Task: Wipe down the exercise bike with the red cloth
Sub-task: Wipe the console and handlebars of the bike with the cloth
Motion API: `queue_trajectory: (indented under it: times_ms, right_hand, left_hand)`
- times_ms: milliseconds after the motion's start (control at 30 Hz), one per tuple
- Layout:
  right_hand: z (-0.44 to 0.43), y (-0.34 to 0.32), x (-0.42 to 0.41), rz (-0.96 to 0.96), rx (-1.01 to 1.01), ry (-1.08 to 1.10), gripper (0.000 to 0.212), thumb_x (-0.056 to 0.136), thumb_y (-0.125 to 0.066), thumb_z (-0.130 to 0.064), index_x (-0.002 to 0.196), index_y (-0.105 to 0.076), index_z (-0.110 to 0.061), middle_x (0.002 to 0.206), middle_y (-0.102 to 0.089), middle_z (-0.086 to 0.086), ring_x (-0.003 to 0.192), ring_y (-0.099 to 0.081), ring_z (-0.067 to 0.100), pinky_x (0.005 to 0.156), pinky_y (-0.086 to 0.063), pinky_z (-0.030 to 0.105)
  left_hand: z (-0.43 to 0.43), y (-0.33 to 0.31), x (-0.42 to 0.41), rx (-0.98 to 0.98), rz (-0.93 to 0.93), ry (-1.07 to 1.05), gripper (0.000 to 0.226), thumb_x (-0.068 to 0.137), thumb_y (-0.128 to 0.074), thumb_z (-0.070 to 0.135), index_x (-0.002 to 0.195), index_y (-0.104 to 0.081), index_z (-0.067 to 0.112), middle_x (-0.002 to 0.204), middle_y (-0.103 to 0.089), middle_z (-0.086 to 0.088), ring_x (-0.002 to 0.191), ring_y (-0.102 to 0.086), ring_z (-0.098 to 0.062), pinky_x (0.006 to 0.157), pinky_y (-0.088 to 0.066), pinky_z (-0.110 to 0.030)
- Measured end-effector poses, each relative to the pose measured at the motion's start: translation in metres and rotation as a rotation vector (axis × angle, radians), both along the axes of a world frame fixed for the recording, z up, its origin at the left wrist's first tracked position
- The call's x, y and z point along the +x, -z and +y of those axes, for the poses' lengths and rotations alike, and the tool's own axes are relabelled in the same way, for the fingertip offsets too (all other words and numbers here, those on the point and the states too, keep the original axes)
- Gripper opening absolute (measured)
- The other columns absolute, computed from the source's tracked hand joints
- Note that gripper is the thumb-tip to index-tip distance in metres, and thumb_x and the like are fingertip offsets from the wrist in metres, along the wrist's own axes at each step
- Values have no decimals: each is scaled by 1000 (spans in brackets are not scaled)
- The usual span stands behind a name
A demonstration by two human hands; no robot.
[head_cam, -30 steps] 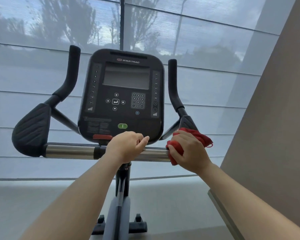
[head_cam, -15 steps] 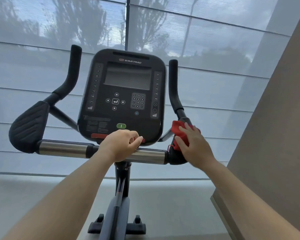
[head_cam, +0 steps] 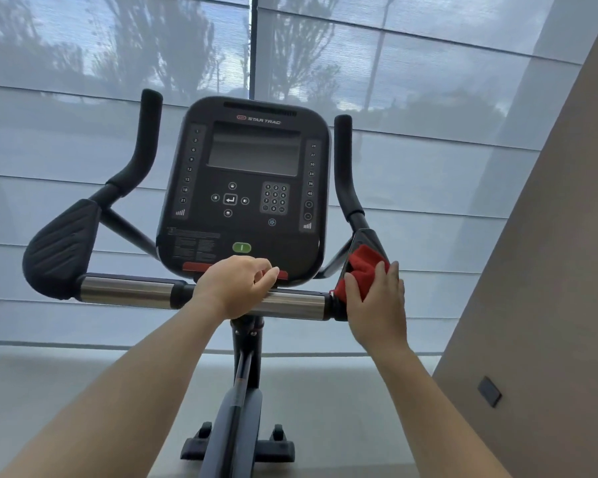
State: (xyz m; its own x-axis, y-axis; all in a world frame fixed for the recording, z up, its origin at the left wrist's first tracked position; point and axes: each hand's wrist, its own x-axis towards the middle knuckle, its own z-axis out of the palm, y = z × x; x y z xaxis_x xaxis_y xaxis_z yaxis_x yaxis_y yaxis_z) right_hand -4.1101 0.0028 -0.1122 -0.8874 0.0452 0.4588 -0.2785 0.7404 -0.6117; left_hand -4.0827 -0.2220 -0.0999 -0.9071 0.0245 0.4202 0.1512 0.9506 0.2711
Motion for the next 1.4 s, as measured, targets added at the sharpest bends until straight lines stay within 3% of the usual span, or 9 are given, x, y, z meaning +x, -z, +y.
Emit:
queue_trajectory:
  times_ms: [233,367,533,733,800,900,1067,1233,1400]
  right_hand:
    - [-11,-13,-11,-10,-133,118,56,96,-41,-39,139,-34,-3,152,-24,17,136,-26,34,111,-27,42]
    - [-26,9,14,61,-259,129,60,96,-44,-35,143,-28,-2,154,-17,18,139,-19,34,114,-19,40]
    - [-42,18,19,92,-252,151,60,96,-43,-36,144,-27,-5,154,-15,17,139,-12,39,114,-20,49]
    - [-27,15,5,109,-458,154,59,97,-41,-39,144,-29,-6,154,-21,11,141,-20,28,113,-26,41]
    - [-38,25,19,159,-477,135,62,96,-41,-38,145,-25,-5,155,-17,12,142,-15,29,115,-20,38]
    - [-53,36,33,200,-397,102,67,94,-38,-40,146,-19,-3,156,-9,15,143,-5,31,115,-11,37]
    - [-25,3,-5,49,-255,154,58,97,-38,-37,142,-30,-1,154,-18,19,142,-9,36,115,-16,46]
    - [-11,-18,-21,-76,-43,61,58,97,-37,-39,141,-28,-1,154,-16,17,142,-8,35,116,-14,45]
    - [-10,9,9,90,34,-57,59,97,-41,-38,145,-26,-7,156,-16,10,144,-5,25,117,-10,39]
  left_hand:
    - [-2,2,-2,14,-1,10,38,95,-32,46,86,-63,26,79,-65,8,76,-61,-13,63,-52,-34]
    - [-2,0,-5,40,-13,27,32,95,-37,43,87,-63,27,73,-61,12,72,-60,-12,58,-44,-27]
    - [-1,0,-3,18,-31,14,35,95,-35,44,84,-63,27,74,-63,10,74,-60,-15,64,-51,-34]
    - [0,0,1,-15,-14,43,38,96,-31,44,74,-56,27,67,-59,8,68,-58,-16,61,-50,-35]
    - [0,-1,1,-7,-16,48,37,97,-32,43,70,-53,28,66,-59,8,67,-58,-15,60,-50,-36]
    - [0,0,1,-3,-7,35,37,96,-33,43,66,-48,29,66,-58,8,66,-57,-15,59,-49,-35]
    - [-1,3,-1,-31,13,17,39,95,-31,44,74,-57,24,68,-60,8,65,-56,-12,51,-34,-27]
    - [-1,0,-1,0,7,31,36,96,-34,42,79,-59,25,72,-61,9,71,-58,-13,59,-47,-31]
    - [-1,-1,-2,16,-10,30,36,96,-34,43,84,-61,23,75,-62,8,72,-60,-14,63,-52,-34]
